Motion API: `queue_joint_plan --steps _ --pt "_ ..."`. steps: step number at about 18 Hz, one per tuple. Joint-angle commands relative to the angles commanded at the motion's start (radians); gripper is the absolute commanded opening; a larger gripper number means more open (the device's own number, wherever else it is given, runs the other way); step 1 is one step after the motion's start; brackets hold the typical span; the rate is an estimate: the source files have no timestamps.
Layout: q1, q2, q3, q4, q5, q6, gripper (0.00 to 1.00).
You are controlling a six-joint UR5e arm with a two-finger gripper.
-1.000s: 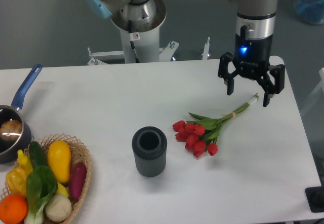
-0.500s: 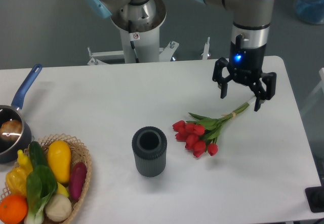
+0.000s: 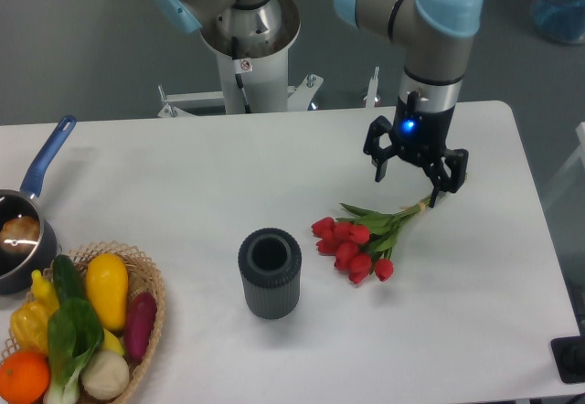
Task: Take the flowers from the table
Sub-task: 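Move the open gripper down toward the tulip stems' ends, then lower the gripper around the green tulip stems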
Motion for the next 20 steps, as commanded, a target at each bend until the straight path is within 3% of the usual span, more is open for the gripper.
queue_joint_plan --steps 5,8,12,16,20 --pt "0.002 -0.032 0.018 0.000 0.103 0.078 1.00" --pt "0.011 -0.045 0.029 0.000 0.115 0.184 1.00" --pt "0.021 -0.077 0.031 -0.002 0.121 0.199 1.00" --pt "0.038 -0.112 0.037 0.000 0.175 0.339 1.00" --pt "0.020 -0.132 0.034 0.005 0.251 0.341 1.00"
